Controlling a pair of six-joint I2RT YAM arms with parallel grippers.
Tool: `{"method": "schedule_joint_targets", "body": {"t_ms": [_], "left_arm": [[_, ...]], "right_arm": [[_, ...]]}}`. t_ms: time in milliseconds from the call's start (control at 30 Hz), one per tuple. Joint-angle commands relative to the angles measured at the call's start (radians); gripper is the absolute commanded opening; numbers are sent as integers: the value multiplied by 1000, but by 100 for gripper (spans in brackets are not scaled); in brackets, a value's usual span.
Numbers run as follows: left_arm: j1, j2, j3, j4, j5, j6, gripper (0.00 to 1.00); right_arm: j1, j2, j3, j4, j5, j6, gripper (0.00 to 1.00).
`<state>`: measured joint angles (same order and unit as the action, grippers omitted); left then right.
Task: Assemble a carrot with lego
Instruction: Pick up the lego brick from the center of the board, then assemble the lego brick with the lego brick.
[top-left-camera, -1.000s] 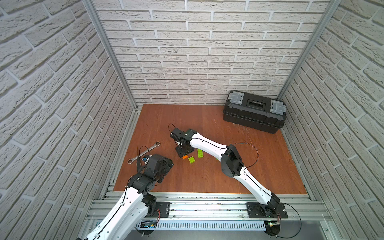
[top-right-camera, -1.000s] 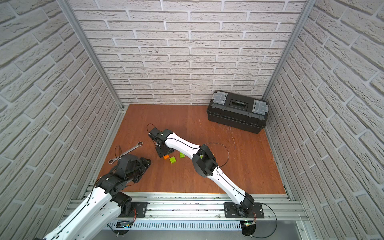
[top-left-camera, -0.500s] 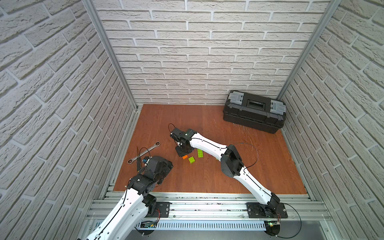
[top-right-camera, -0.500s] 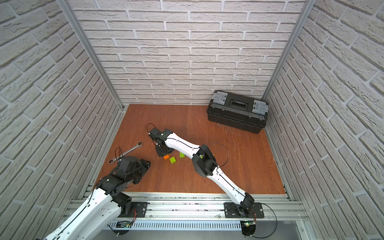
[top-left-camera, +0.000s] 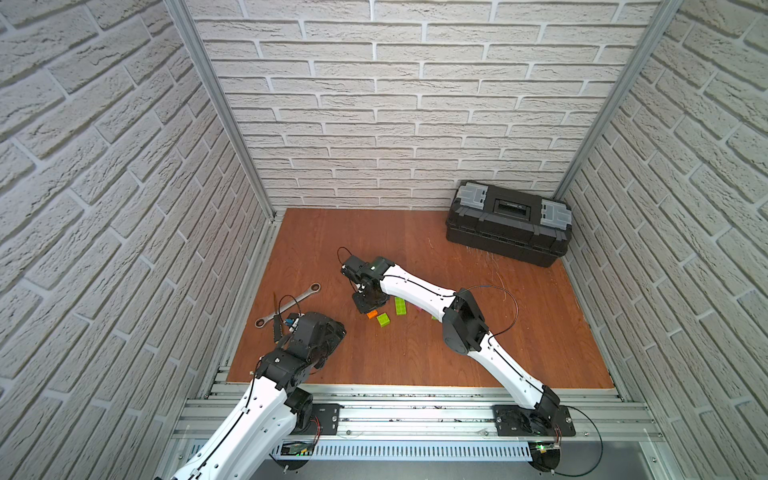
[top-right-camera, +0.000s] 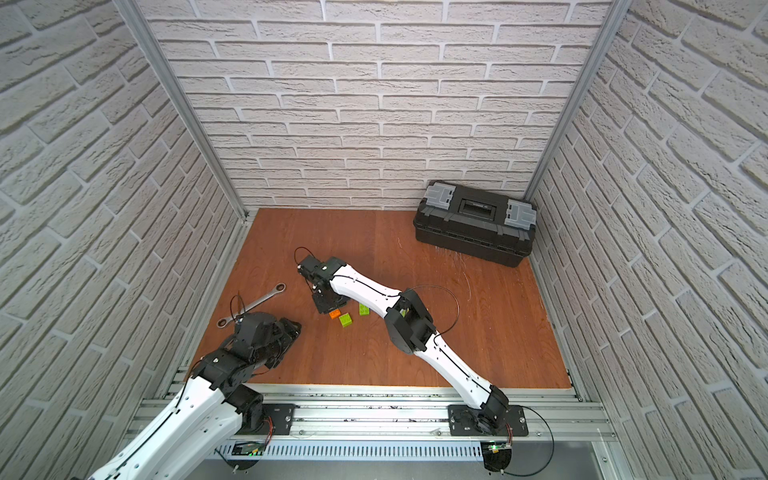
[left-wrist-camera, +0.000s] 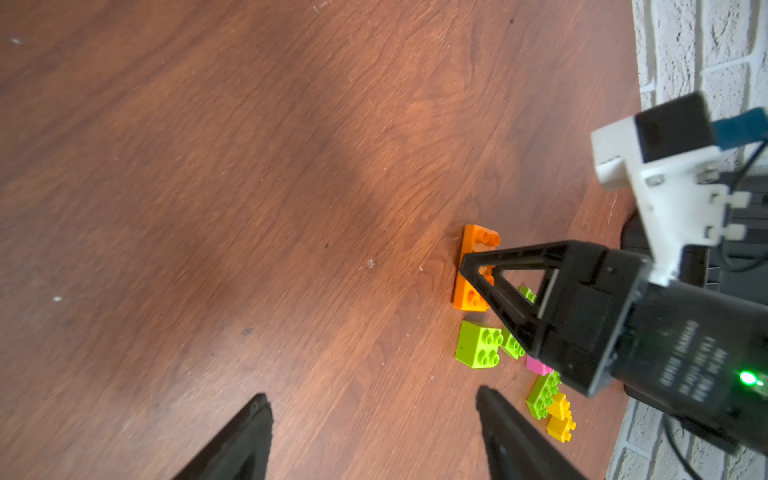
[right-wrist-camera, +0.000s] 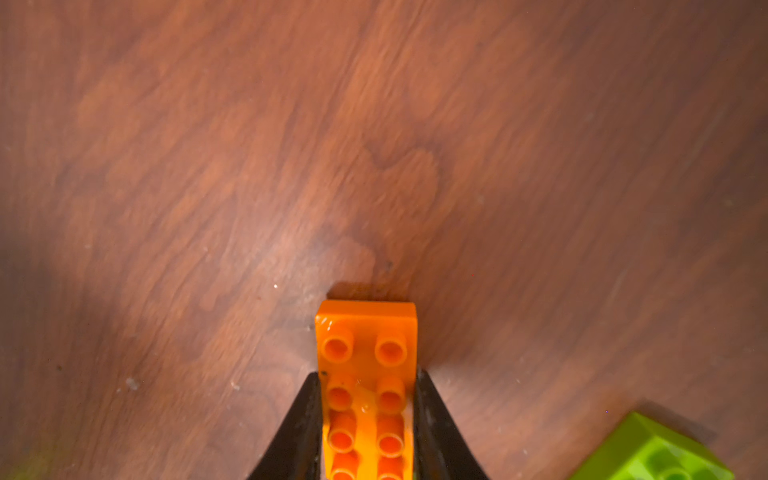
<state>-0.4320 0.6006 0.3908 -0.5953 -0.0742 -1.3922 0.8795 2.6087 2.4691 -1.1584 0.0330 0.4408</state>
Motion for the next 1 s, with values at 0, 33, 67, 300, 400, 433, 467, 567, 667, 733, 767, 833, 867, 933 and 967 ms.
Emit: {"method": "schedule_joint_targets", "body": {"t_ms": [0,33,67,300,400,433,467,567,667,733,767,833,867,933,967], "left_arm": [[6,17,-7,43,-5,-6,80],[6,22,-6,47,-1,-5,80],[6,24,-6,49,-1,-3,80],[8,31,-3,53,0,5,80],[9,24,-8,51,0,4,80],[9,20,-11,51,0,2,80],[8,19,-14,53,0,0,80],[9,16,-27,65,1,-10,80],[9,12,-32,72,7,-16,80],[9,10,-32,71,10,-17,80],[7,8,-32,70,10,-18,81],[8,2,-33,68,10,-19,81],[7,-1,-34,67,9,-20,81],[9,-8,-38,65,9,-22,81],[8,-10,-41,65,10,-24,81]], "right_arm": [[-10,-119,10,-38,13,5,17],[-12,-131,11,-44,13,5,17],[-15,-143,10,-48,12,6,16],[-28,-228,0,-113,12,-5,15],[-28,-272,-58,-135,16,-5,14],[-28,-292,-90,-132,17,-4,14],[-28,-308,-126,-121,18,-1,14],[-28,-371,-282,-23,7,1,12],[-28,-417,-412,78,-1,7,11],[-28,-430,-474,130,0,9,10],[-28,-430,-491,143,0,8,10],[-27,-426,-518,169,-8,8,9],[-27,-424,-531,181,-13,9,9],[-26,-423,-552,208,-21,11,9],[-26,-425,-560,219,-22,12,8]]}}
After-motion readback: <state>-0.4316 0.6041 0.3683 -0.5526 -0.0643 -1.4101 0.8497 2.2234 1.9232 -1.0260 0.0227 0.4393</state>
